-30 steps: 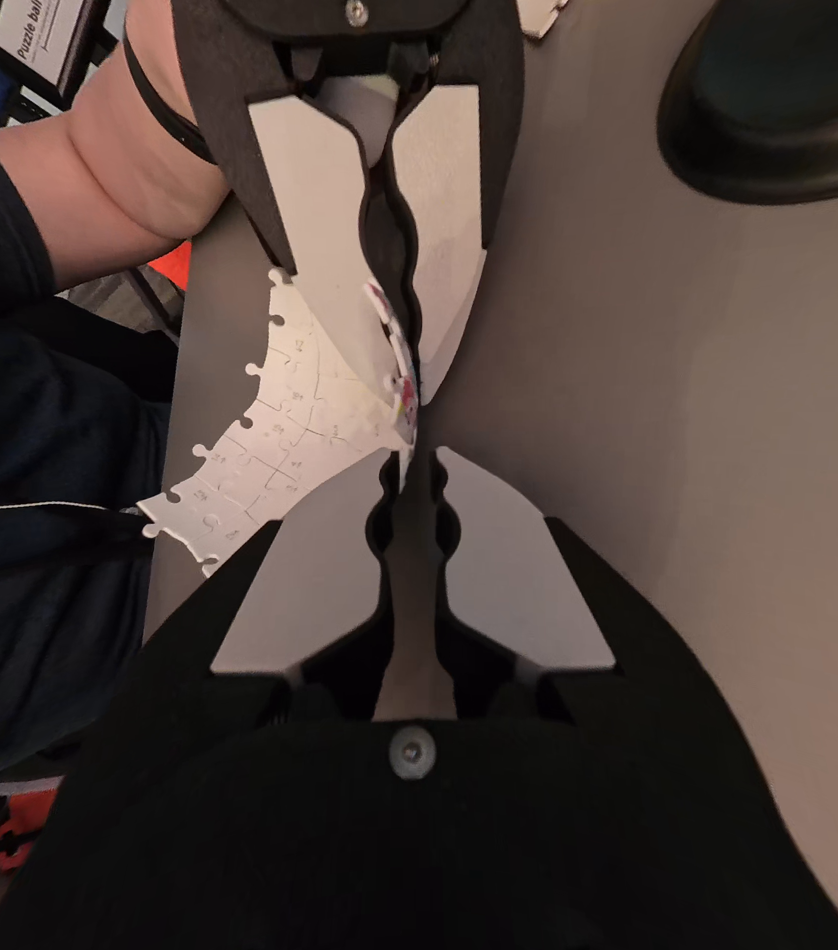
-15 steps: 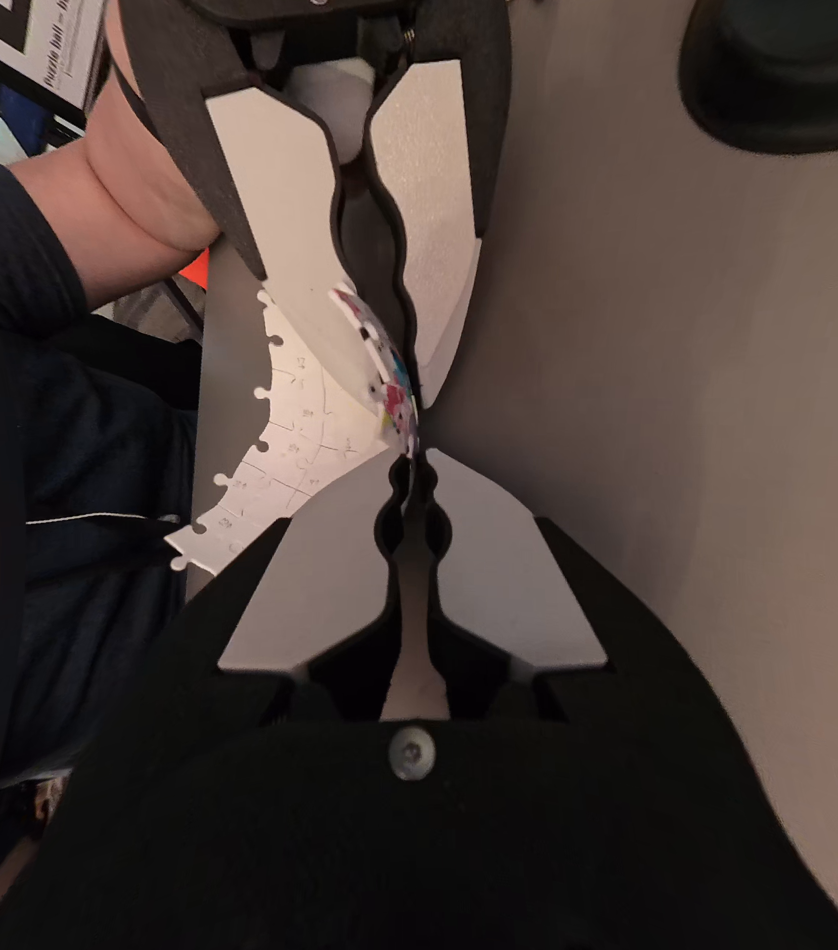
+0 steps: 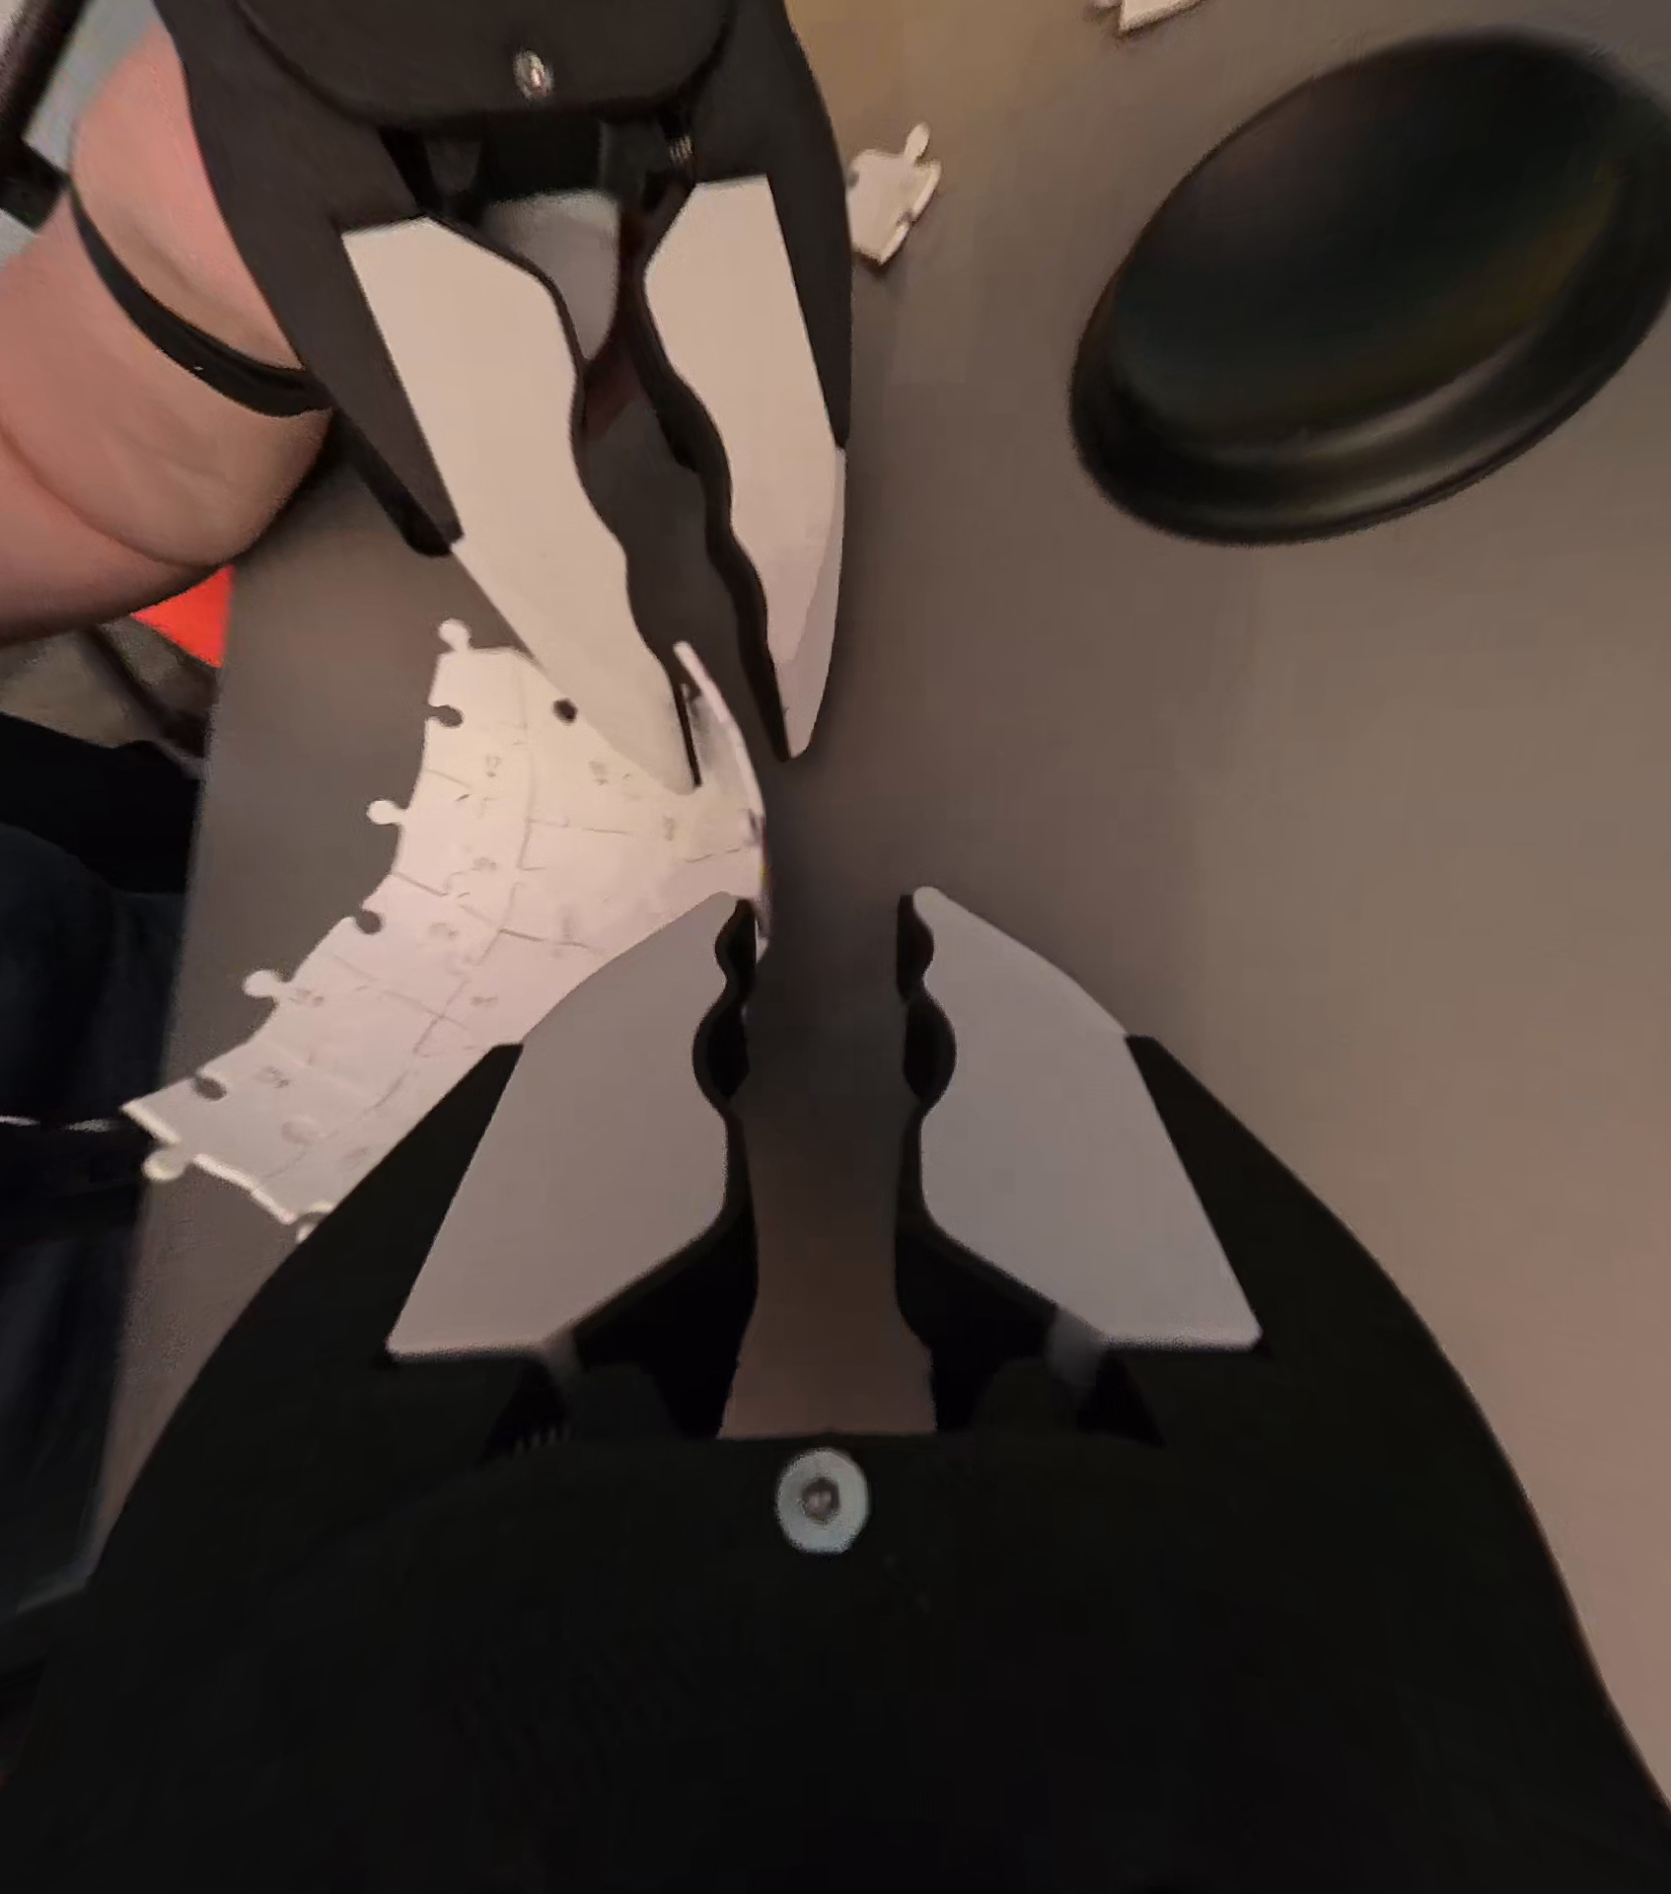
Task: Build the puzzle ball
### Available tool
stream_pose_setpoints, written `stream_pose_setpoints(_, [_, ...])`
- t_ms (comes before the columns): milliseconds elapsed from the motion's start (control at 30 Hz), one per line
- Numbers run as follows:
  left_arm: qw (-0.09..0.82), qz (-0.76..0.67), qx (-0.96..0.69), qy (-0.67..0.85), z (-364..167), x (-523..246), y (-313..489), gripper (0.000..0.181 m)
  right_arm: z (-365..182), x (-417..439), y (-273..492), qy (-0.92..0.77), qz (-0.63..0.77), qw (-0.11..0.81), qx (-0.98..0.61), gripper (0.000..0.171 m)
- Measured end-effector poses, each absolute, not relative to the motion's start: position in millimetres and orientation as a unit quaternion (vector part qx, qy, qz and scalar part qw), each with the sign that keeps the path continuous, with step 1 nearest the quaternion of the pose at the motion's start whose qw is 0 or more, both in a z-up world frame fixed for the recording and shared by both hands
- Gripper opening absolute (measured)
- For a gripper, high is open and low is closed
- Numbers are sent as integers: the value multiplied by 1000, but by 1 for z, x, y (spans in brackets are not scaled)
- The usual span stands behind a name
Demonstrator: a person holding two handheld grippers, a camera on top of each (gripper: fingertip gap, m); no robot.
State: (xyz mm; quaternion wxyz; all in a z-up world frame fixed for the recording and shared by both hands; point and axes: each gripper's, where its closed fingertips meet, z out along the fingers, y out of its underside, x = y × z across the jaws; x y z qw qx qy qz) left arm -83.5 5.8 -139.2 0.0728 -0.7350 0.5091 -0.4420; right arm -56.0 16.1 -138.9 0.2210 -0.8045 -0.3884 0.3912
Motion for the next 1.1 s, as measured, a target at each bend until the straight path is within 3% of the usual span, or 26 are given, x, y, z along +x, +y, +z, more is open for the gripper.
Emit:
stream_pose_setpoints(133, [83,-428,-744,506,-145,-82,10,16,-118,-53,30,-440,322,332,-770,26])
stream_pose_setpoints(300, [86,-430,-746,501,-145,-80,11,17,-86,-63,13,-534,282,424,-674,1])
stream_pose_setpoints(733, [96,-400,-756,510,-147,-77,16,17,-140,-68,2,-645,209,243,-694,1])
stream_pose_setpoints(933, [90,-390,-754,521,-149,-76,16,14,-148,-66,-4,-651,247,140,-704,1])
stream_pose_setpoints(1100, [83,-385,-753,527,-151,-75,18,10,-152,-63,5,-678,226,139,-685,1])
